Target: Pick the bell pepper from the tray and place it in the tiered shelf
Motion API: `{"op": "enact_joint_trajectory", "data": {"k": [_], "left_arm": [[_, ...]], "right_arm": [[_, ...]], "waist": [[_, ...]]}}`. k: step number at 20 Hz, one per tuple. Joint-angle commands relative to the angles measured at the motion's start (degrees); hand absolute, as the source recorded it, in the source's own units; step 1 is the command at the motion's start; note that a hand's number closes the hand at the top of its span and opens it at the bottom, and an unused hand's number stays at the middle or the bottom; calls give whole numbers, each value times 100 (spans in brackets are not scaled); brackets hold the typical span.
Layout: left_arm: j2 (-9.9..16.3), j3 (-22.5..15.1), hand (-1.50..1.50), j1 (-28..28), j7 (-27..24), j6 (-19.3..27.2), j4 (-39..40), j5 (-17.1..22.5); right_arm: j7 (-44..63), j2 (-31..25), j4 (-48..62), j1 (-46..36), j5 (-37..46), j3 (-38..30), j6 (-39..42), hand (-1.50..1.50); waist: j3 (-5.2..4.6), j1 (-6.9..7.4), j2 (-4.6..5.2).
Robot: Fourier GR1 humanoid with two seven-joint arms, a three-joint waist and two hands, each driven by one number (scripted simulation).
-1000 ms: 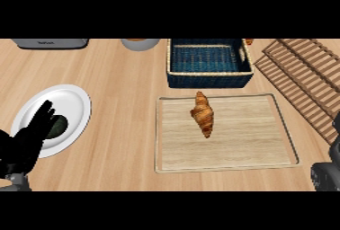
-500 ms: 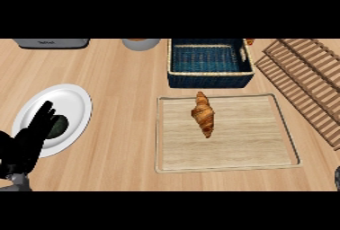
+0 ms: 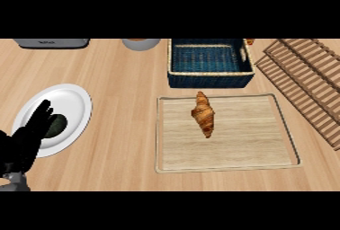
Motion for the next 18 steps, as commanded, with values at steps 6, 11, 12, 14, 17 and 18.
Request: {"op": "enact_joint_trajectory", "data": {"k": [6,11,12,14,17,18], "left_arm": [[-157,-31,0,112,-149,84,193,-161],[241,260,0,-81,130,-259,141,104],[-82,-1,0,368,-34,-13,-243,-172],[-52,109,0,-179,170,-7,197,-18],[-384,-129,0,266,-162,190,50,-283],[-241,-25,0,174,-18,98,-107,-157]], "right_arm": [[-254,-462,547,525,-297,35,-178,-150],[-310,-372,377,799,-744,-99,-981,-150],[-174,-292,285,652,-730,77,-901,-150],[-301,-328,245,638,-995,-157,-1224,-150],[-110,-172,-122,492,-1344,-399,-1361,-150],[-62,-203,-194,414,-1491,-436,-1271,-150]], "waist": [[-19,-17,10],[-18,-16,5],[-18,10,-1],[-18,-30,6],[-19,-26,-5],[-18,-23,-10]]}}
